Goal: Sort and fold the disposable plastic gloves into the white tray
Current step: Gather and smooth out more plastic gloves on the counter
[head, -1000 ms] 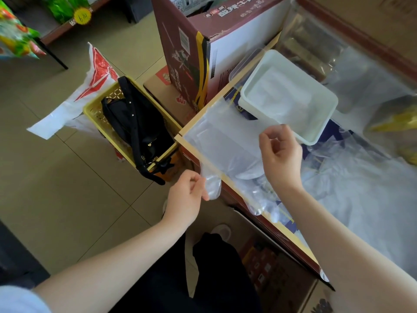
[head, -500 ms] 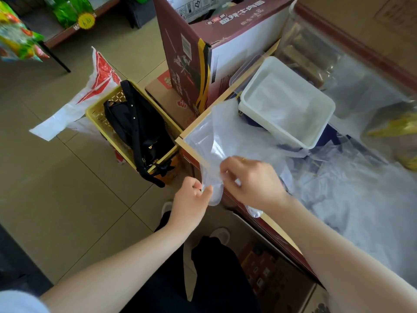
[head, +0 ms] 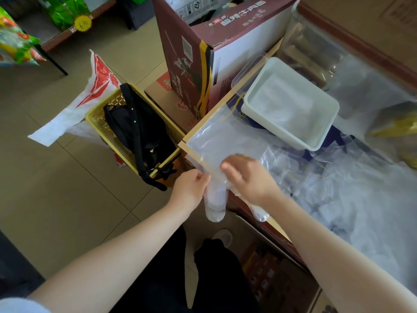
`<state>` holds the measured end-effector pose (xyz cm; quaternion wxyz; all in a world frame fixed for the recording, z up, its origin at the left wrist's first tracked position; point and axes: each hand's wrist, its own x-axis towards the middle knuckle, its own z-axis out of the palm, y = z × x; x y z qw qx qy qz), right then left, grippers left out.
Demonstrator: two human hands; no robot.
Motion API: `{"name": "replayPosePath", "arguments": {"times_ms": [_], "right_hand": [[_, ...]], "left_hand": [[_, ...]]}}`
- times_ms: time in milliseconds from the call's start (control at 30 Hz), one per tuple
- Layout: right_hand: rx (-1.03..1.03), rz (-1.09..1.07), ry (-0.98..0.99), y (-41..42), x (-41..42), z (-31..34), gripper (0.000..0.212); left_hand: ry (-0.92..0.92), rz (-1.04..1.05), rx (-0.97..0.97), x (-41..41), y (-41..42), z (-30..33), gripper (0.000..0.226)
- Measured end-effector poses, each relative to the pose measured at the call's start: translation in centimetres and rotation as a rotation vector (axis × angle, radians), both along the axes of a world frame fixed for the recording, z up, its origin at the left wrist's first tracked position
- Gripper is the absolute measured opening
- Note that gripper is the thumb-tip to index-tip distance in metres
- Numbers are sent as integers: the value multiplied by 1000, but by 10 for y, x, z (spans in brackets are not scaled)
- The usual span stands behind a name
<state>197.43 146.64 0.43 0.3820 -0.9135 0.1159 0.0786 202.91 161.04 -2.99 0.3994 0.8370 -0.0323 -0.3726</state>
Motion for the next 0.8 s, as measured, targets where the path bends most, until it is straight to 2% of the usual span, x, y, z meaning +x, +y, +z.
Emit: {"name": "replayPosePath", "arguments": {"times_ms": [33, 100, 200, 267, 400, 567, 700, 800], "right_hand": [[-21, -76, -34, -10, 8, -3, 52], [-167, -151, 53, -26, 24, -13, 38], [-351, -138, 276, -36, 47, -28, 50], [-398, -193, 274, -34, 55, -34, 54], [-401, -298, 186, -30, 64, -35, 46], [-312, -487, 213, -32, 73, -37, 31], [-309, -488, 307, -36, 76, -30, 28], [-268, -497, 266, -37, 76, -25, 17]], "left_hand": [[-14, -15, -18, 1, 3, -1, 35], [-29, -50, -26, 4, 13, -2, 32], [36, -59, -58, 9, 30, -5, 27], [101, -19, -91, 13, 33, -5, 21], [56, 11, -142, 24, 23, -4, 24], [-146, -152, 21, 37, 10, -5, 37], [-122, -148, -17, 42, 15, -4, 48], [-69, -103, -76, 45, 20, -5, 47]]}}
